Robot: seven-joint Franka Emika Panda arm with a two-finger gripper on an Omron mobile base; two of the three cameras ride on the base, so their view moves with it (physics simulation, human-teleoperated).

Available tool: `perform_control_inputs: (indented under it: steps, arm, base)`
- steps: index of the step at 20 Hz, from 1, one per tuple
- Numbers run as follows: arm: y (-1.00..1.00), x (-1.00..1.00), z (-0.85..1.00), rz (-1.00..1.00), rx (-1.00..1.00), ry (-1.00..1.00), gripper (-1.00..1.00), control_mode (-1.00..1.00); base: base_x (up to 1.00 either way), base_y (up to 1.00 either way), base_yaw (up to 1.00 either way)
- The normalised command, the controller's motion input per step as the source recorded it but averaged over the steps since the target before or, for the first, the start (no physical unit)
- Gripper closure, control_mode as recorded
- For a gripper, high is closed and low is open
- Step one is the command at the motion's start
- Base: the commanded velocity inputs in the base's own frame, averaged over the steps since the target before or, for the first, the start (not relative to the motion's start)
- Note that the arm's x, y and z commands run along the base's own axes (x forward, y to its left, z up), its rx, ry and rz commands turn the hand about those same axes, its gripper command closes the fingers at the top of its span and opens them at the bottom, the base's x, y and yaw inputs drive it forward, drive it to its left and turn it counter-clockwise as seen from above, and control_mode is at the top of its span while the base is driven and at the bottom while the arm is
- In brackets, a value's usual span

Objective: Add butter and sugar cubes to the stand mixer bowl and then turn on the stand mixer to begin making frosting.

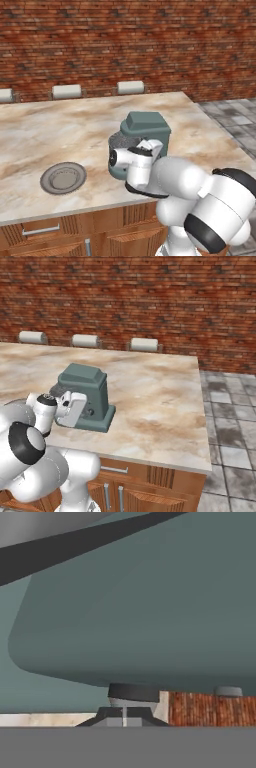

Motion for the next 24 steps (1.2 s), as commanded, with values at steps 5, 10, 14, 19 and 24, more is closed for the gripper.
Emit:
perform_control_inputs:
  steps: [5, 10, 14, 19, 24]
  arm:
    - [-0.64, 0.02, 0.0, 0.0, 0.22, 0.14, 1.0, -1.0]
    - [-0.7, 0.05, -0.07, 0.02, 0.26, 0.18, 1.0, -1.0]
    - [-0.67, 0.07, -0.31, 0.01, 0.17, 0.11, 1.0, -1.0]
    - [-0.71, 0.0, -0.5, 0.0, 0.17, 0.13, 1.0, -1.0]
    - [-0.82, 0.07, -0.72, 0.0, 0.17, 0.16, 1.0, -1.0]
  base:
    - [0.0, 0.0, 0.0]
    - [0.0, 0.0, 0.0]
    - [0.0, 0.0, 0.0]
    - [0.0, 0.0, 0.0]
    - [0.0, 0.0, 0.0]
